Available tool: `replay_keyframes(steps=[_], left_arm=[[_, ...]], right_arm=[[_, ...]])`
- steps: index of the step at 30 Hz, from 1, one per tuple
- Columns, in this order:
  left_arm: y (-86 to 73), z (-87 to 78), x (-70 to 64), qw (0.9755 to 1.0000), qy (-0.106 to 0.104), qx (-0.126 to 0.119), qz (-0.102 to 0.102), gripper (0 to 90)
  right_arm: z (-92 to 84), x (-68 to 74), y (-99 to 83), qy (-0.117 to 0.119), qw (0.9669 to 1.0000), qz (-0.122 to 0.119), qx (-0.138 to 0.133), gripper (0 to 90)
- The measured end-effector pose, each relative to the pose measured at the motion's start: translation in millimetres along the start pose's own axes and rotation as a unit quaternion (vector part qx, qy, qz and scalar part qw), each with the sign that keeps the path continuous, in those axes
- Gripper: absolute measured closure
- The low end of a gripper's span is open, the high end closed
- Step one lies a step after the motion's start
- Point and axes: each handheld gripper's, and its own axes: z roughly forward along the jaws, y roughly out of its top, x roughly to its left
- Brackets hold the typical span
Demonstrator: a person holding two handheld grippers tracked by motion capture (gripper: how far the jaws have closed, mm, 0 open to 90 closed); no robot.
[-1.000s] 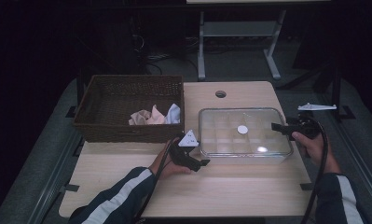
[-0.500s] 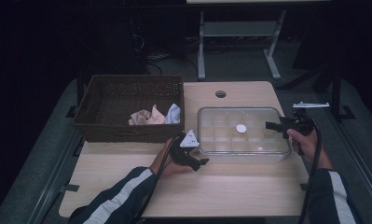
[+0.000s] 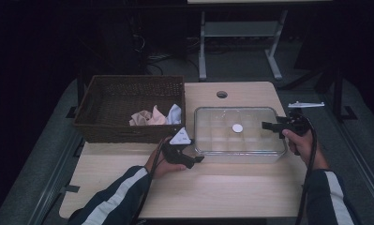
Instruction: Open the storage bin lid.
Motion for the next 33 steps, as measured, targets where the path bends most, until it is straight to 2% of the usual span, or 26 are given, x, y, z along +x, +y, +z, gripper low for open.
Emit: replay_keyframes(steps=[4, 8, 9, 11, 12, 17, 19, 22, 27, 33], left_arm=[[-1.0, -10.6, 2.2, 0.9992, -0.022, -0.021, -0.026, 23.8], [-0.5, -12.3, 0.5, 0.9988, -0.023, -0.025, -0.035, 24.4], [0.4, -14.8, 2.3, 0.9976, -0.029, -0.031, -0.054, 24.5], [0.2, -15.7, 4.1, 0.9963, -0.036, -0.036, -0.07, 24.5], [0.8, -15.9, 4.2, 0.9962, -0.033, -0.036, -0.072, 24.5], [1.9, -14.4, 5.8, 0.9921, -0.041, -0.046, -0.11, 24.3], [2.1, -13.9, 5.6, 0.9919, -0.039, -0.046, -0.112, 24.3], [1.3, -13.2, 6.7, 0.989, -0.043, -0.055, -0.131, 23.6], [1.4, -15.4, 4.9, 0.9886, -0.034, -0.061, -0.134, 23.7], [0.8, -19.5, 7.9, 0.9859, -0.031, -0.071, -0.149, 31.1]], right_arm=[[2.9, 6.7, 2.7, -0.01, 0.9999, -0.006, 0.005, 8.9], [1.5, 8.7, 4.2, -0.019, 0.9998, -0.008, 0.008, 9.8], [-0.6, 7.5, 3.7, -0.017, 0.9998, -0.006, 0.005, 12.8], [-1.9, 6.1, 3.3, -0.016, 0.9999, -0.006, -0.001, 14.6], [-3.1, 6.4, 3.4, -0.018, 0.9998, -0.006, -0.007, 16.5], [-6.2, 6.9, 3.5, -0.018, 0.9996, -0.003, -0.022, 20.4], [-7.6, 5.2, 2.7, -0.014, 0.9996, 0.001, -0.024, 21.6], [-10.1, 4.6, 1.4, -0.014, 0.9993, -0.004, -0.033, 23.9], [-16.9, 4.7, -0.3, -0.006, 0.9986, -0.007, -0.052, 28.3], [-23.6, 4.3, -3.2, -0.001, 0.9979, -0.012, -0.063, 32.9]])
